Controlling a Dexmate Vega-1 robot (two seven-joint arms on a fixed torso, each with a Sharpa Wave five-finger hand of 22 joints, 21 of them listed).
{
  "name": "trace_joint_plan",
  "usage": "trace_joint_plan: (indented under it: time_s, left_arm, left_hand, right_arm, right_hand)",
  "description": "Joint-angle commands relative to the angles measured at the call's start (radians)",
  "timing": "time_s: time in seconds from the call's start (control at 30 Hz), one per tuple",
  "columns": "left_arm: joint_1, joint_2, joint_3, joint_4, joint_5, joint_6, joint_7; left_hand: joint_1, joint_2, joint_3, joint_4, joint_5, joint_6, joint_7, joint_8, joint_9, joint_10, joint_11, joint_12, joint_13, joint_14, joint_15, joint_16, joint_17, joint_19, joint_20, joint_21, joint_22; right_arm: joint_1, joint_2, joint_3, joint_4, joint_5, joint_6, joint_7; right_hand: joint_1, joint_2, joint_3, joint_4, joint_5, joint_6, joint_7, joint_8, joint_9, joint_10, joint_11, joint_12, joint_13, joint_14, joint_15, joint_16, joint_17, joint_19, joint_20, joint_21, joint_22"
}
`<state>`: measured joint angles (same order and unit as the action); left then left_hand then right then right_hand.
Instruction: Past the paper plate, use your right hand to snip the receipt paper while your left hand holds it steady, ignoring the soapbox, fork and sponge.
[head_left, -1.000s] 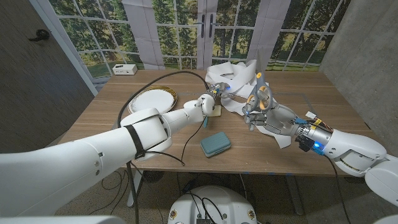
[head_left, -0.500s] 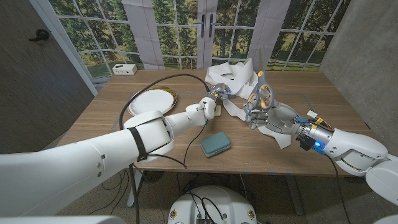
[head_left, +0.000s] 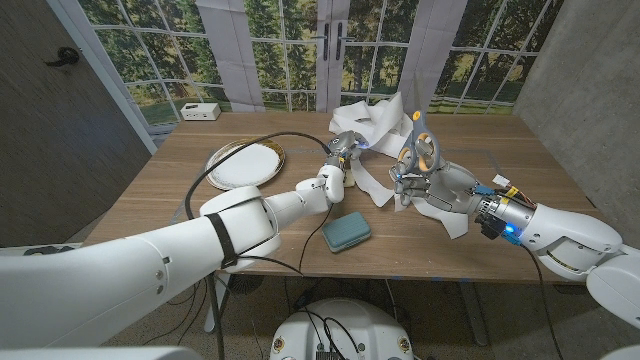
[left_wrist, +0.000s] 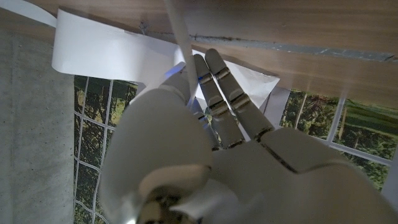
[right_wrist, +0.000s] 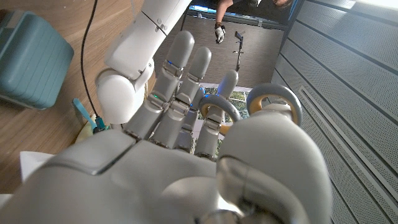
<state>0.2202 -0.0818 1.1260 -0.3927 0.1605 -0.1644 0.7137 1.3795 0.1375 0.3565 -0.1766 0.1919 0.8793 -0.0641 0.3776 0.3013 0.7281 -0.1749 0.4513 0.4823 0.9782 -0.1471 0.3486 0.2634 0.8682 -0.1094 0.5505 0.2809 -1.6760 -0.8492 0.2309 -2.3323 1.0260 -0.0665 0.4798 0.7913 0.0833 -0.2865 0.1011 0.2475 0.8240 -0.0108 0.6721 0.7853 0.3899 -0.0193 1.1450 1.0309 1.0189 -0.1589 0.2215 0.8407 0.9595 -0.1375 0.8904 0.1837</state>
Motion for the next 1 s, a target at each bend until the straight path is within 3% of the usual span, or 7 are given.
trace_joint_plan:
  time_s: [0.03, 0.2, 0.4, 0.57, 0.67, 0.7, 1.0]
  left_arm:
    - [0.035, 0.027, -0.031, 0.0, -0.042, -0.145, 0.135]
    - [0.056, 0.055, -0.061, -0.045, -0.046, -0.209, 0.179]
    - [0.138, 0.185, -0.132, -0.337, -0.027, -0.136, 0.137]
    - [0.185, 0.248, -0.189, -0.456, -0.029, -0.162, 0.063]
    - [0.208, 0.269, -0.232, -0.496, -0.068, -0.185, -0.014]
    - [0.213, 0.274, -0.246, -0.501, -0.087, -0.195, -0.048]
    - [0.261, 0.278, -0.393, -0.527, -0.36, -0.266, -0.411]
  left_hand:
    - [0.016, 0.001, -0.006, 0.001, -0.001, 0.004, 0.005, 0.01, 0.012, 0.009, 0.003, 0.008, 0.013, 0.014, -0.095, 0.008, 0.006, 0.012, -0.04, 0.019, 0.01]
    - [0.021, 0.004, -0.01, 0.004, 0.001, -0.005, 0.008, 0.013, 0.023, 0.008, 0.008, 0.01, 0.025, 0.018, -0.095, 0.008, 0.006, 0.004, -0.038, 0.032, 0.018]
    - [0.028, 0.004, -0.016, 0.005, 0.001, -0.006, 0.011, 0.022, 0.038, 0.007, 0.009, 0.012, 0.041, 0.018, -0.094, 0.011, 0.014, -0.026, -0.028, 0.043, 0.028]
    - [0.054, 0.021, -0.014, 0.005, 0.003, -0.01, 0.015, 0.036, 0.063, -0.006, 0.014, 0.014, 0.071, 0.004, -0.09, 0.014, 0.038, -0.099, 0.002, 0.058, 0.048]
    - [0.076, 0.038, -0.02, 0.013, 0.001, -0.021, 0.015, 0.052, 0.098, -0.031, 0.02, 0.022, 0.119, -0.027, -0.089, 0.023, 0.09, -0.237, 0.041, 0.088, 0.097]
    - [0.081, 0.04, -0.022, 0.014, 0.0, -0.027, 0.011, 0.053, 0.104, -0.039, 0.013, 0.025, 0.13, -0.035, -0.089, 0.025, 0.103, -0.27, 0.038, 0.098, 0.111]
    - [0.09, 0.047, -0.02, 0.02, -0.003, -0.039, 0.016, 0.046, 0.104, -0.061, 0.019, 0.029, 0.157, -0.057, -0.089, 0.025, 0.134, -0.305, 0.027, 0.139, 0.144]
  right_arm:
    - [0.001, 0.0, -0.004, -0.005, -0.001, 0.004, 0.004]
    - [0.001, 0.0, -0.005, -0.009, 0.001, 0.002, 0.001]
    - [0.006, 0.0, -0.014, -0.009, -0.003, 0.006, -0.003]
    - [0.023, -0.003, -0.037, 0.003, 0.002, 0.007, -0.002]
    - [0.038, -0.016, -0.052, 0.005, 0.001, 0.001, -0.001]
    - [0.043, -0.02, -0.054, 0.004, 0.003, -0.004, -0.006]
    - [0.108, -0.062, -0.125, 0.023, 0.016, -0.034, -0.01]
  right_hand:
    - [-0.001, 0.008, -0.004, 0.003, -0.001, 0.012, 0.004, 0.0, 0.007, 0.032, -0.027, 0.012, 0.012, 0.001, -0.044, -0.001, 0.002, 0.011, -0.04, -0.004, 0.002]
    - [-0.003, 0.012, -0.004, 0.005, -0.001, 0.011, 0.003, -0.003, 0.007, 0.032, -0.03, 0.013, 0.013, 0.001, -0.044, -0.001, 0.003, 0.011, -0.04, -0.005, 0.002]
    - [-0.003, 0.012, -0.005, 0.005, -0.002, 0.012, 0.004, -0.004, 0.01, 0.032, -0.03, 0.015, 0.015, 0.002, -0.044, 0.0, 0.004, 0.011, -0.04, -0.005, 0.002]
    - [0.001, 0.012, -0.004, 0.002, -0.002, 0.015, 0.003, -0.007, 0.008, 0.032, -0.029, 0.016, 0.018, 0.002, -0.044, -0.001, 0.004, 0.011, -0.041, -0.006, 0.002]
    - [0.003, 0.012, -0.004, 0.002, -0.002, 0.014, 0.002, -0.008, 0.011, 0.034, -0.028, 0.014, 0.013, 0.002, -0.043, -0.001, 0.004, 0.011, -0.041, -0.007, 0.003]
    - [0.003, 0.012, -0.004, 0.002, -0.002, 0.013, 0.002, -0.009, 0.01, 0.033, -0.027, 0.015, 0.015, 0.004, -0.045, -0.001, 0.003, 0.012, -0.041, -0.007, 0.003]
    - [0.003, 0.01, -0.007, 0.001, -0.004, 0.009, 0.002, -0.016, 0.011, 0.031, -0.024, 0.011, 0.01, 0.004, -0.042, -0.001, 0.004, 0.013, -0.041, -0.008, 0.002]
